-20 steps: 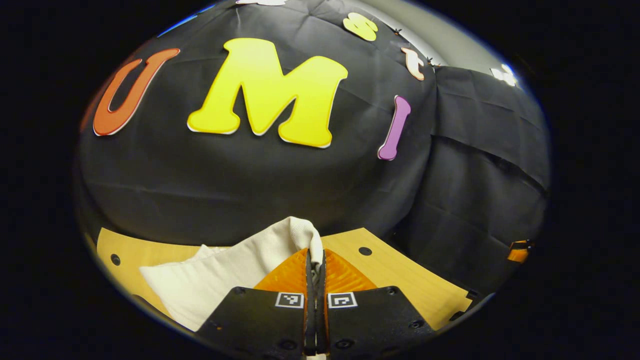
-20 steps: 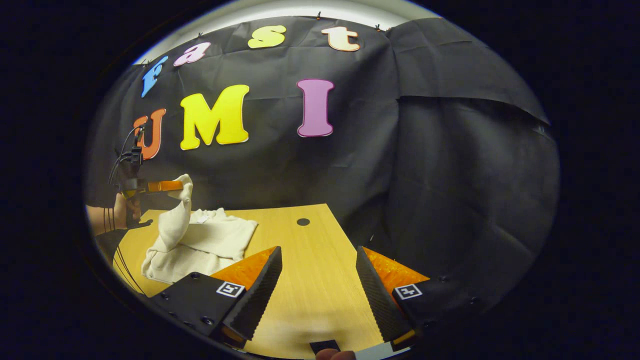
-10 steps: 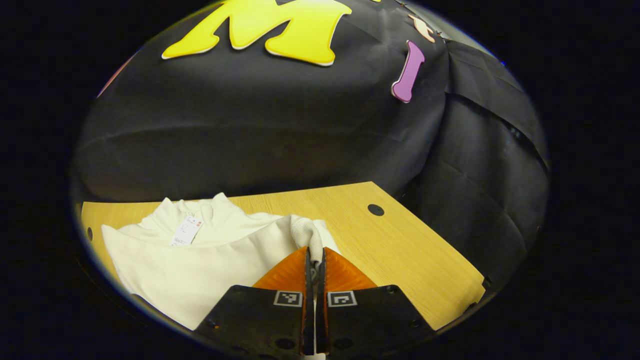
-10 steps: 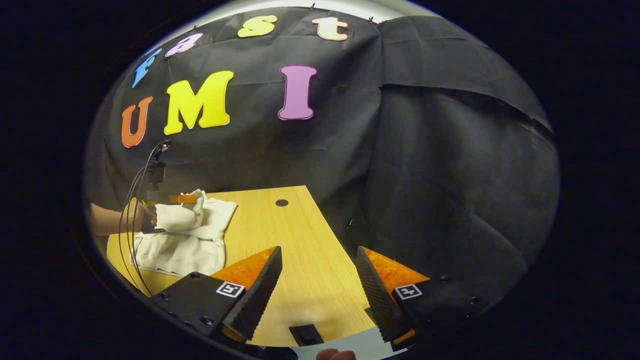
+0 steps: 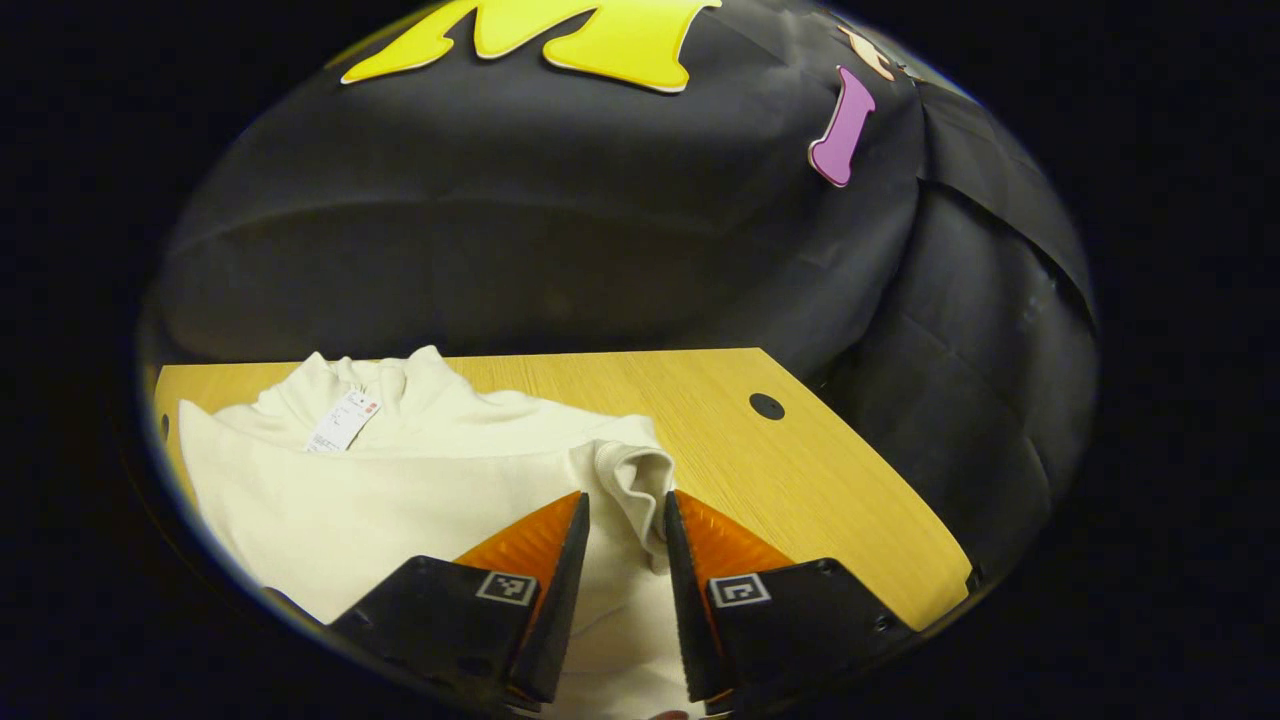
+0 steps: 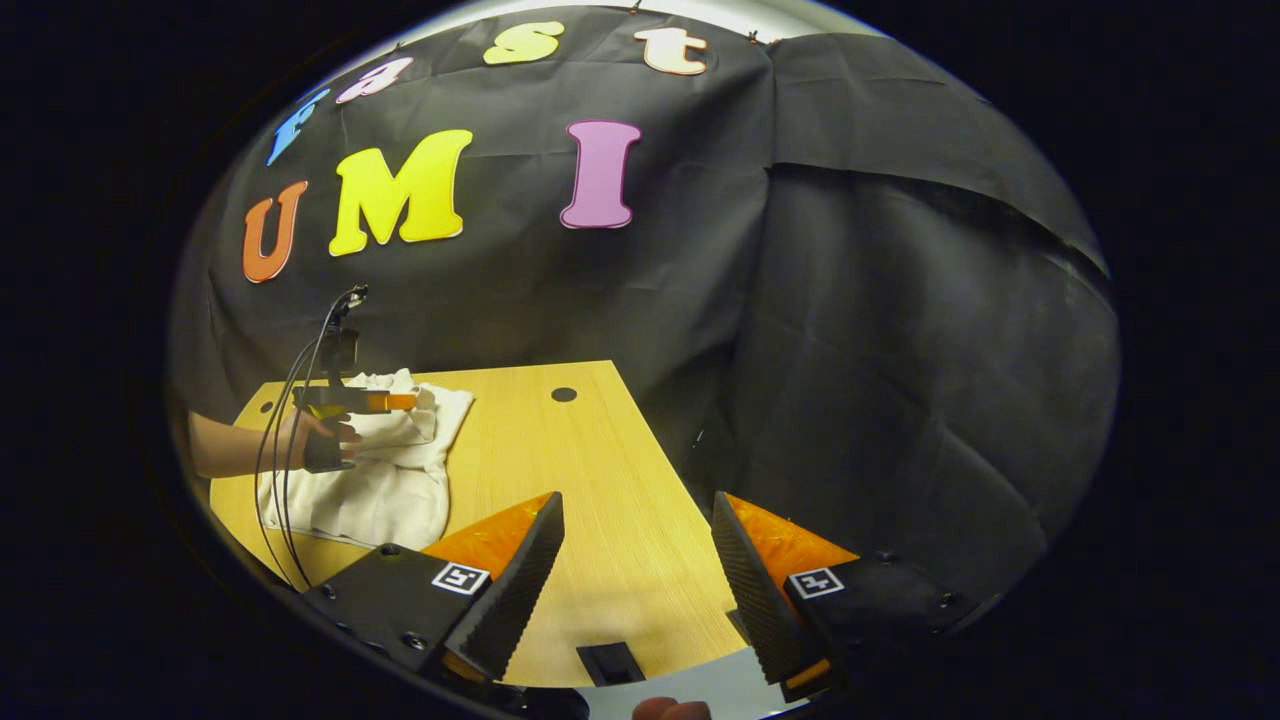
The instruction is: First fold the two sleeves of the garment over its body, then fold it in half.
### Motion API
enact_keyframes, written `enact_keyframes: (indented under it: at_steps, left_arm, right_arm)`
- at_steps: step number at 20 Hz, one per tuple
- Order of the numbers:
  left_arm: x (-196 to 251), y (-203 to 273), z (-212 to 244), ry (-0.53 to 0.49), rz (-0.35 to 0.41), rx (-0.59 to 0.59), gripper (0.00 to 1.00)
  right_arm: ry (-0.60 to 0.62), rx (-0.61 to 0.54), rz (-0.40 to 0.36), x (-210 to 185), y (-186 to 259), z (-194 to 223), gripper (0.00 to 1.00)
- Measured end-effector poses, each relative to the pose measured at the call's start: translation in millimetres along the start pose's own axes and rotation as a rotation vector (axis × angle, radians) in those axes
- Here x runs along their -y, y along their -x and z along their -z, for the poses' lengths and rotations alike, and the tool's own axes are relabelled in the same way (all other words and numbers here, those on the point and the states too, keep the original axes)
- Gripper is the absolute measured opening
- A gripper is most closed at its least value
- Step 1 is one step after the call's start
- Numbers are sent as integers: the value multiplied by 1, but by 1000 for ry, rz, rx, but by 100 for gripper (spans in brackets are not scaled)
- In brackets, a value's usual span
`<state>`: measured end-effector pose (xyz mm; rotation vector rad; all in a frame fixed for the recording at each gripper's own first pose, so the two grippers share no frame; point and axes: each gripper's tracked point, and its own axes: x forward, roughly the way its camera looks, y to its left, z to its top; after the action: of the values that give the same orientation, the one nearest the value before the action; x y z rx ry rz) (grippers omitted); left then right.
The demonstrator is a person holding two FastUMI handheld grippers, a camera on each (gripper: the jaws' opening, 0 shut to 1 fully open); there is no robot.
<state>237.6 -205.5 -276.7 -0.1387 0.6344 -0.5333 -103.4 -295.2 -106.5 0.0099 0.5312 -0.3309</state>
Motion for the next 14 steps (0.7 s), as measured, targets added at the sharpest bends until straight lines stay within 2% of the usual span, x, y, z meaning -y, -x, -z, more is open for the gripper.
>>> enact_keyframes:
  at_steps: [1,3,7,9,14]
  left_arm:
    - [-3,7,-2,4,-7,9,80]
    - [-9,22,-6,15,-26,24,100]
    - [-29,80,-24,23,-98,106,100]
    - [-45,118,-31,16,-156,147,99]
    - [-76,210,-24,26,-275,208,98]
  right_arm:
    - [6,4,-11,-6,-1,-2,93]
    - [14,11,-45,-19,-3,-5,93]
    - [31,42,-130,-53,-11,-16,93]
    - [39,61,-175,-73,-15,-22,93]
    - [67,53,-247,-118,-31,-21,94]
